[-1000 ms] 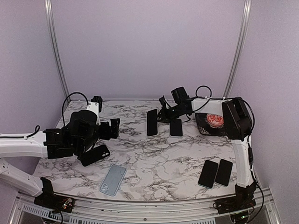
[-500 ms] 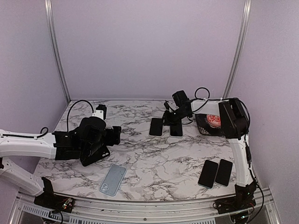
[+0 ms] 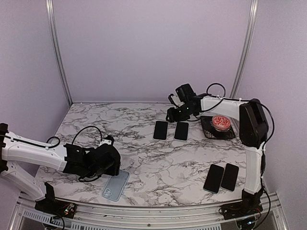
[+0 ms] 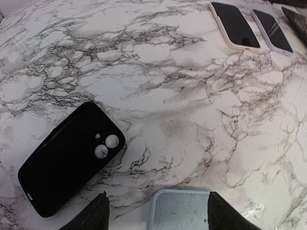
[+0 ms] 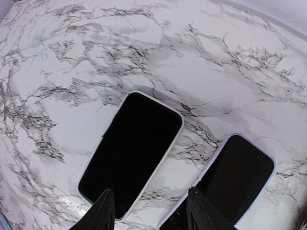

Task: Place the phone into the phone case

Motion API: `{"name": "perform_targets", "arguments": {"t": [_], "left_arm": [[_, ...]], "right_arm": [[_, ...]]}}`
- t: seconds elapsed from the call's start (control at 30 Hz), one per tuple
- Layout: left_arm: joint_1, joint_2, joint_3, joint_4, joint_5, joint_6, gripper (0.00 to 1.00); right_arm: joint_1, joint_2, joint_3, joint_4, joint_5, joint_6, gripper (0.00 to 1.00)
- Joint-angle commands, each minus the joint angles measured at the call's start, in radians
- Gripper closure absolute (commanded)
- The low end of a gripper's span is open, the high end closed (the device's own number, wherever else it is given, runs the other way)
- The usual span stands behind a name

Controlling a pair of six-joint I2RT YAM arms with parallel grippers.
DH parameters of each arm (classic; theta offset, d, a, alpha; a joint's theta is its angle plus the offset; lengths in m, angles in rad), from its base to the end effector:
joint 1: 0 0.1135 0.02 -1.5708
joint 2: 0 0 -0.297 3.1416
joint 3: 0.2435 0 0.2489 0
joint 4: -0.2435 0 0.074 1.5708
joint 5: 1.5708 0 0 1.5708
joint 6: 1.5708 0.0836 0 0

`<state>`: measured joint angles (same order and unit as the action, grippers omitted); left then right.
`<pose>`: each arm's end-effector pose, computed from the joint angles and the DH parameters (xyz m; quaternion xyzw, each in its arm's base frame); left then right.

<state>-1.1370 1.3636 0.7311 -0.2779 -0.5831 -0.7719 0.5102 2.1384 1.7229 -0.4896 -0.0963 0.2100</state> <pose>0.1584 -0.2324 0.1962 0.0728 0.9079 -0.0962 0.4014 0.4516 0.2619 0.1977 -0.1567 0.9311 0.1576 0.2894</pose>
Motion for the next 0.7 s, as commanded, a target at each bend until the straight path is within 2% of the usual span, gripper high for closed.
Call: {"name": "perform_targets", "arguments": {"t": [0.0,0.07,0.2,0.27,0.4,0.6,0.67], "left_arm": [[-0.020,0.062,-0.065,-0.139,0.141,-0.089,0.37],[-0.018,0.073,-0.074,-0.146,0.169,-0.067,0.41],[-0.012,0.069,-0.099,-0.148,0.194,-0.061,0.41],[-0.005,0.088,-0.115,-0.136,0.210,-0.048,0.47],[-0.006,0.134,-0.119,-0.044,0.378,0.038,0.55],[-0.018,0.131,-0.124,0.024,0.517,0.177,0.99],[-0.019,0.113,-0.110,0.027,0.527,0.238,1.00]], "right_arm": [[0.079,-0.137,-0.092,-0.002,0.059,-0.053,0.50],[0.094,-0.172,-0.127,-0.001,0.043,-0.053,0.50],[0.118,-0.223,-0.174,-0.008,0.032,-0.060,0.50],[0.124,-0.238,-0.192,-0.004,0.020,-0.063,0.50],[0.125,-0.263,-0.202,-0.015,0.024,-0.068,0.50],[0.125,-0.312,-0.206,-0.040,0.040,-0.086,0.50],[0.125,-0.335,-0.214,-0.050,0.041,-0.094,0.50]]}}
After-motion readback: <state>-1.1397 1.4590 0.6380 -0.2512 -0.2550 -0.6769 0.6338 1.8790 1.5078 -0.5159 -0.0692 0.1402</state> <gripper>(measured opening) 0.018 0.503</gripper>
